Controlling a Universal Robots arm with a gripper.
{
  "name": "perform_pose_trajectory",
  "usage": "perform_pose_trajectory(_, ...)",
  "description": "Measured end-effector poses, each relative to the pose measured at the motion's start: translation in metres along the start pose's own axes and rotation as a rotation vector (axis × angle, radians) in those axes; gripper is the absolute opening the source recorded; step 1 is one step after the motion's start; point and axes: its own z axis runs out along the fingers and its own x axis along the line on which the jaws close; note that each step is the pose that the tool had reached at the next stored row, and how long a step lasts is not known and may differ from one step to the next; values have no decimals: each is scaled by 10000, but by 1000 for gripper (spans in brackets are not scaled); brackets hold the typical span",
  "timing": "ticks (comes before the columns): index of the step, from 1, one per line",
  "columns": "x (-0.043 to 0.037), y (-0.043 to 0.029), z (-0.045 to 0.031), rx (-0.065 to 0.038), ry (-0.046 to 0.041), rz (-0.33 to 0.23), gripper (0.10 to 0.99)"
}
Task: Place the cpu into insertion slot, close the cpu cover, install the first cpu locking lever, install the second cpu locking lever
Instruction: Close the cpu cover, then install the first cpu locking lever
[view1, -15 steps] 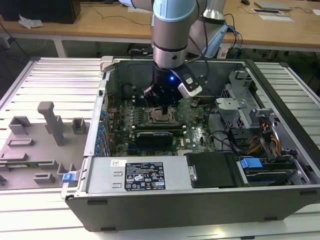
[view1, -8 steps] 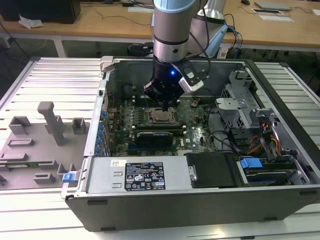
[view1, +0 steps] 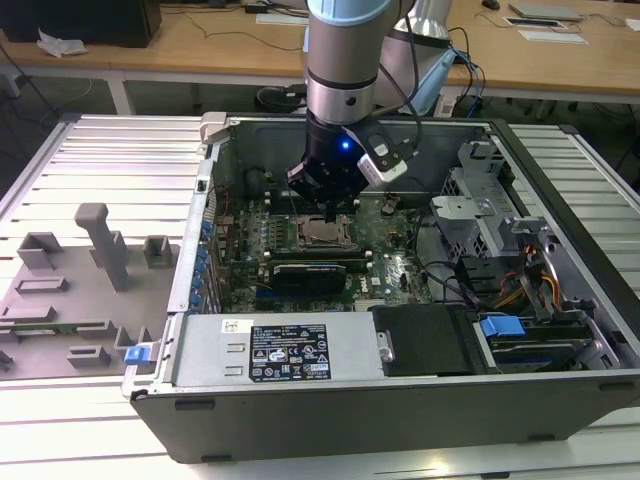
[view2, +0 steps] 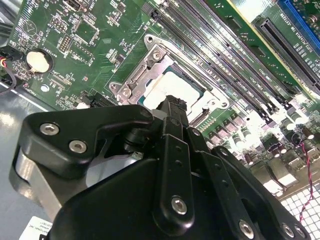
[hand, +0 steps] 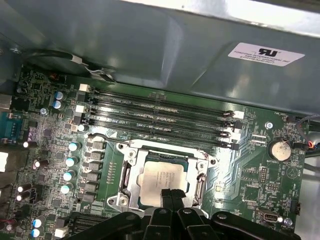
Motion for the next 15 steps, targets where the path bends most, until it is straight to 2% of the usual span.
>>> perform_pose_trajectory(10,0,0,-6,3,0,-1,106)
perform_pose_trajectory(15,-3,5,-73,14,3,-1,106)
